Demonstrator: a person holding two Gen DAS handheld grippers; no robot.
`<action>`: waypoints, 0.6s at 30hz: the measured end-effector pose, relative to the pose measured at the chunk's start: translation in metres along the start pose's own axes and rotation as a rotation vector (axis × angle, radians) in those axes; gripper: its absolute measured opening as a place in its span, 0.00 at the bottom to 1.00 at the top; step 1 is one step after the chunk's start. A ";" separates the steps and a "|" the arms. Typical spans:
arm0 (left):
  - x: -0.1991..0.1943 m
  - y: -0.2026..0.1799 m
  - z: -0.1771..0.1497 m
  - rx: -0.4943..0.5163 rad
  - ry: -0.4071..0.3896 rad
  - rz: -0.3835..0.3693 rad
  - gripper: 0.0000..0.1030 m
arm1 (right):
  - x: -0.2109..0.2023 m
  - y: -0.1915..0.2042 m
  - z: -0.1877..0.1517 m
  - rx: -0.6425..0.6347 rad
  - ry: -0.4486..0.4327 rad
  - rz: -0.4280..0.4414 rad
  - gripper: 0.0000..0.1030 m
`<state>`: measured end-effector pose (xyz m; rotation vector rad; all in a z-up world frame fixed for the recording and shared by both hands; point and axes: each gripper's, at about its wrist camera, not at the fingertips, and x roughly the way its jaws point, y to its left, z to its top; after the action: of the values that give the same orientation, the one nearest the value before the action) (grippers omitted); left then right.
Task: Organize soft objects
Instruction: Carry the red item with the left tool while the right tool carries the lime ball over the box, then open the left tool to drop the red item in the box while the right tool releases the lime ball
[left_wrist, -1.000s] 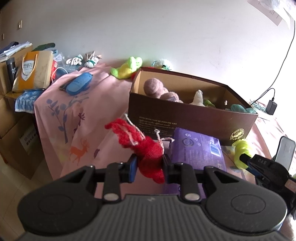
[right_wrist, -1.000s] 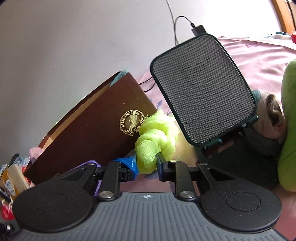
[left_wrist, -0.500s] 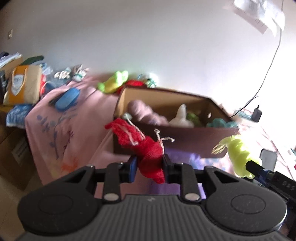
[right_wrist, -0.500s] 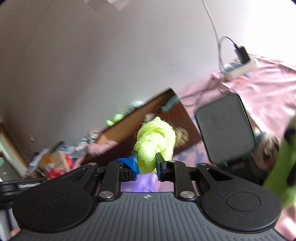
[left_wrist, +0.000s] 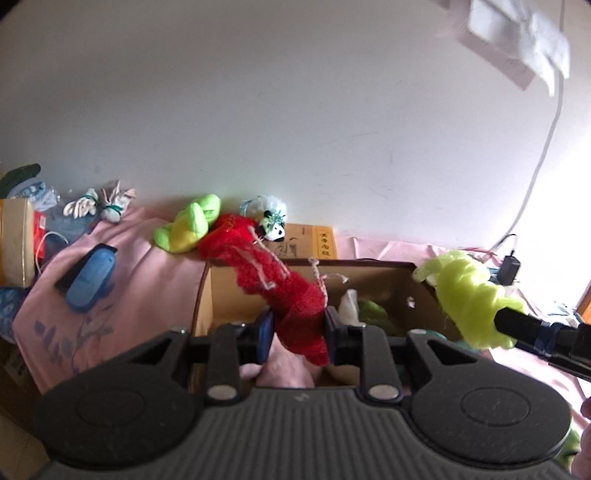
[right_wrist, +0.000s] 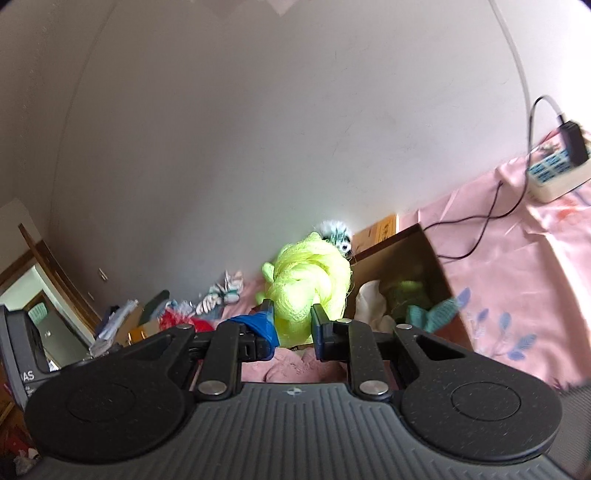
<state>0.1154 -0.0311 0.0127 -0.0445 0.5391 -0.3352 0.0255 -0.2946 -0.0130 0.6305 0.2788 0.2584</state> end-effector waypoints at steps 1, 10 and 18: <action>0.010 0.002 0.003 -0.003 0.010 -0.003 0.25 | 0.012 -0.002 0.003 0.015 0.019 -0.004 0.01; 0.093 0.021 0.011 -0.037 0.108 0.040 0.25 | 0.094 0.009 -0.003 -0.020 0.094 -0.046 0.01; 0.128 0.028 0.010 -0.019 0.153 0.097 0.42 | 0.140 0.012 -0.005 -0.072 0.120 -0.140 0.08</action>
<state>0.2319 -0.0466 -0.0454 -0.0106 0.6941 -0.2399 0.1526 -0.2376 -0.0347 0.5226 0.4257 0.1712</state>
